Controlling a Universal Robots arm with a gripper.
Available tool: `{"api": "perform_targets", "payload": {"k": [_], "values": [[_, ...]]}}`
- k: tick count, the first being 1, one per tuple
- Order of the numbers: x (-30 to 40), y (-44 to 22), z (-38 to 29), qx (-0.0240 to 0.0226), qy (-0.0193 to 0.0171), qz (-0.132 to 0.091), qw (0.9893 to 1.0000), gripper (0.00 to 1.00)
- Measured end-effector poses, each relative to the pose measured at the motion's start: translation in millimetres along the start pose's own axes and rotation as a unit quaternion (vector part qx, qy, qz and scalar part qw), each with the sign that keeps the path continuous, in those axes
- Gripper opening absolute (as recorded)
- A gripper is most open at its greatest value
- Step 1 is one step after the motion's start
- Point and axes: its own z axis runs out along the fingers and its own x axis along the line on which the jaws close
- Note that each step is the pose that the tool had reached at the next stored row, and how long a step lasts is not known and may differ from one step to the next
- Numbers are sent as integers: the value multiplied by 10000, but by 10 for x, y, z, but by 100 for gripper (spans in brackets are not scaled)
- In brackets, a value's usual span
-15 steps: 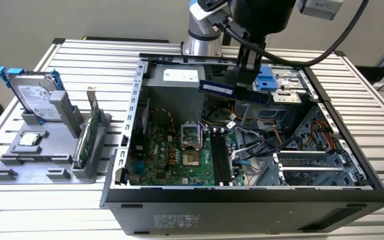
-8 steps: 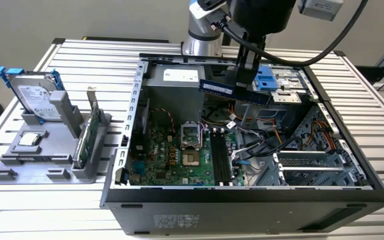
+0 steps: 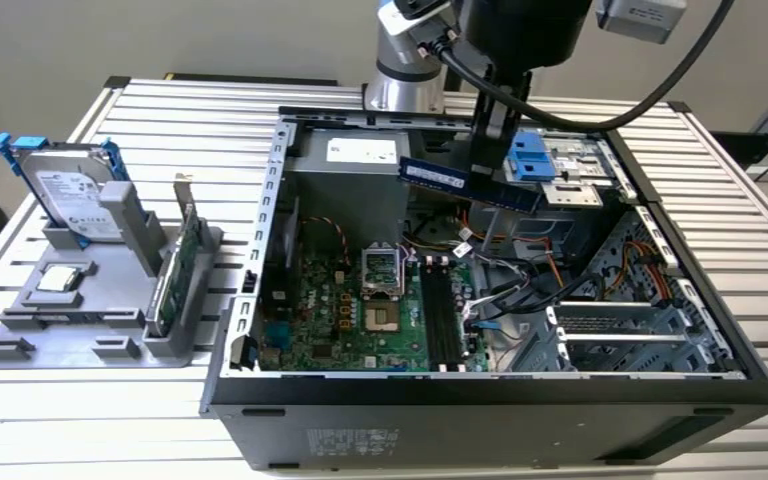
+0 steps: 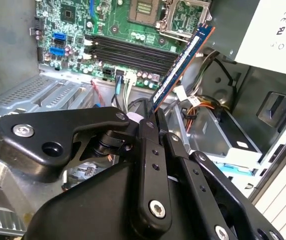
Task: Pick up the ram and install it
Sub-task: 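Insert the ram into the slot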
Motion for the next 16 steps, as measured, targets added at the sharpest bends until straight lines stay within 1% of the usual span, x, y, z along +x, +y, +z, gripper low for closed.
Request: {"api": "perform_targets", "payload": {"k": [8,16], "values": [[0,0,0,12,-4,186,9998,0],[0,0,0,25,-9,375,9993,0]]}}
